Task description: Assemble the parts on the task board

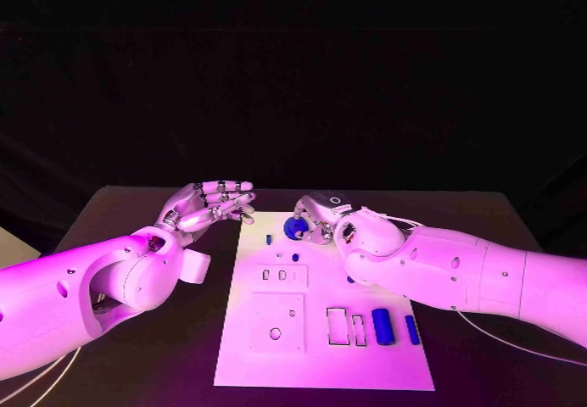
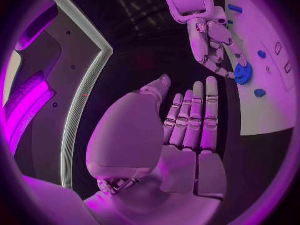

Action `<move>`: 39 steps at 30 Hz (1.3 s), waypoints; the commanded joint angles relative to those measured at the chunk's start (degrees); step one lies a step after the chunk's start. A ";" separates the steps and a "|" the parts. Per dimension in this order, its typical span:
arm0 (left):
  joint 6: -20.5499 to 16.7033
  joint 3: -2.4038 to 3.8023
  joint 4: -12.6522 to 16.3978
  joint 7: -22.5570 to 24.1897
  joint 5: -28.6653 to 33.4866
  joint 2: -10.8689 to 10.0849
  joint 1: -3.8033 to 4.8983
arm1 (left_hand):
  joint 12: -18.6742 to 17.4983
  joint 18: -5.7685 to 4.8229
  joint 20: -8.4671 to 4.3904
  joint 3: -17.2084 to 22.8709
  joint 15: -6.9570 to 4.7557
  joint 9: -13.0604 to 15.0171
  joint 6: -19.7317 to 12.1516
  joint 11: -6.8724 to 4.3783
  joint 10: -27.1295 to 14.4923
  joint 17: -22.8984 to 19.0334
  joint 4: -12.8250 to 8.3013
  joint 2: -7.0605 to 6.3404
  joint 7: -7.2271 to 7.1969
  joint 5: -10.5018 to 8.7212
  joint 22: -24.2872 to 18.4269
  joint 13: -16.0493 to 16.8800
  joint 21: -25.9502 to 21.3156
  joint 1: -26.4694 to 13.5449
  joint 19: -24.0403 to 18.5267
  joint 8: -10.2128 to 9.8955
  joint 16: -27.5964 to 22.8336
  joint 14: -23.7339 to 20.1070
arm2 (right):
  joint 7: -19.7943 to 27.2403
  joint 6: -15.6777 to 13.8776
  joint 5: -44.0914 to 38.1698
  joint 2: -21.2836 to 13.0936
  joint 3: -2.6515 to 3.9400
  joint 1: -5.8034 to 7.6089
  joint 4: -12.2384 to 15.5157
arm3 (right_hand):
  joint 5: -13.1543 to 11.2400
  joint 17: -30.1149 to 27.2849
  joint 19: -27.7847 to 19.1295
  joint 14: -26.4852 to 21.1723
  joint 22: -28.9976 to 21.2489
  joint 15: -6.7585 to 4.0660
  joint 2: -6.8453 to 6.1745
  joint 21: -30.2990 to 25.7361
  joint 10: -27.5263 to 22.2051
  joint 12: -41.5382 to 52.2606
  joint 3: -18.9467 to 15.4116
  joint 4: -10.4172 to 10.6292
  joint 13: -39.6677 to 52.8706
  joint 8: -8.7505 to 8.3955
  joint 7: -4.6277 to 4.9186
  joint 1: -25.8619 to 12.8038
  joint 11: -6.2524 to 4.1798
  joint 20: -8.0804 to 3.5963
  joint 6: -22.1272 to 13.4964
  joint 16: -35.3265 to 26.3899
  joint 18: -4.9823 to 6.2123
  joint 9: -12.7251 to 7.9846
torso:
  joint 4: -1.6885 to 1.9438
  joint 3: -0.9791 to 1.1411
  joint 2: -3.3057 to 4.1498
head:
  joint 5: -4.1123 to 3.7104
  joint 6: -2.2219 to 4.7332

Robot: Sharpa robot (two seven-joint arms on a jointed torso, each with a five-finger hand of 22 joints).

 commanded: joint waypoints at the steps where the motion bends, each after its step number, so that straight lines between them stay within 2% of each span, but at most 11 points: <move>1: 0.48 0.05 0.06 0.22 0.15 0.11 0.07 | -0.14 1.08 0.02 0.29 0.09 0.04 -0.02 0.07 0.09 0.06 -0.11 0.11 1.34 -0.24 0.05 0.00 0.37 -0.19 -0.53 0.14 0.34 -0.29 | 0.37 2.13 -0.45 0.10 -0.28 -0.51 -0.45 | 0.15 14.69 5.99 5.88 15.08 -0.40 -0.23 0.25 5.97 0.23 0.27 -0.02 15.09 0.08 0.01 -0.54 -0.25 -0.48 0.29 0.21 -0.39 0.03 | 0.03 -0.03 -0.01 | -0.06 -0.04; 7: 0.40 0.05 0.07 0.18 0.15 0.06 0.07 | -0.14 1.08 0.02 0.29 0.09 0.04 -0.02 0.07 0.09 0.06 -0.11 0.11 1.34 -0.24 0.05 0.00 0.37 -0.19 -0.53 0.14 0.34 -0.29 | 0.43 2.05 -0.31 0.22 -0.30 -0.61 -0.71 | 0.15 14.40 5.99 5.81 15.08 -0.35 -0.59 0.25 5.97 0.23 0.42 0.07 15.09 -0.33 0.13 -1.21 -0.18 -0.46 -0.03 0.13 -0.39 -0.18 | -0.09 0.01 0.02 | -0.02 0.07; 13: 0.40 0.05 -0.03 0.13 0.15 0.02 0.07 | -0.14 1.08 0.02 0.29 0.09 0.04 -0.02 0.07 0.09 0.06 -0.11 0.11 1.34 -0.24 0.05 0.00 0.37 -0.19 -0.53 0.14 0.34 -0.29 | 0.59 2.00 -0.17 0.05 -0.31 -0.65 -0.42 | 0.14 14.35 5.99 5.80 15.08 -0.30 -0.83 0.25 5.97 0.23 0.46 0.06 15.09 -0.57 0.21 -1.54 -0.11 -0.42 -0.23 0.12 -0.39 -0.29 | 0.00 0.02 0.01 | 0.12 -0.09; 19: 0.39 0.05 -0.13 0.08 0.15 -0.07 0.07 | -0.14 1.08 0.02 0.29 0.09 0.04 -0.02 0.07 0.09 0.06 -0.11 0.11 1.34 -0.24 0.05 0.00 0.37 -0.19 -0.53 0.14 0.34 -0.29 | 0.46 1.36 -0.26 -0.36 -0.32 -0.68 -0.11 | 0.14 14.31 5.99 5.79 15.08 -0.29 -0.90 0.25 5.97 0.23 0.46 0.07 15.09 -0.61 0.21 -1.62 -0.09 -0.42 -0.24 0.11 -0.39 -0.31 | -0.08 0.06 0.02 | 0.19 -0.11; 39: 0.84 0.05 -0.70 -0.31 -0.04 -0.07 0.07 | -0.15 1.08 0.05 0.36 0.12 0.02 -0.07 0.09 0.03 0.11 -0.13 0.11 1.35 -0.24 0.16 -0.01 0.54 -0.23 -0.71 0.13 0.36 -0.45 | -0.43 -3.53 -0.91 -1.18 -0.32 -0.81 1.03 | 0.16 14.04 5.99 5.73 15.08 -0.24 -1.10 0.25 5.97 0.23 0.53 0.02 15.09 -0.54 0.15 -1.90 -0.13 -0.37 0.14 0.04 -0.39 -0.29 | -0.05 0.07 0.04 | 0.40 -0.16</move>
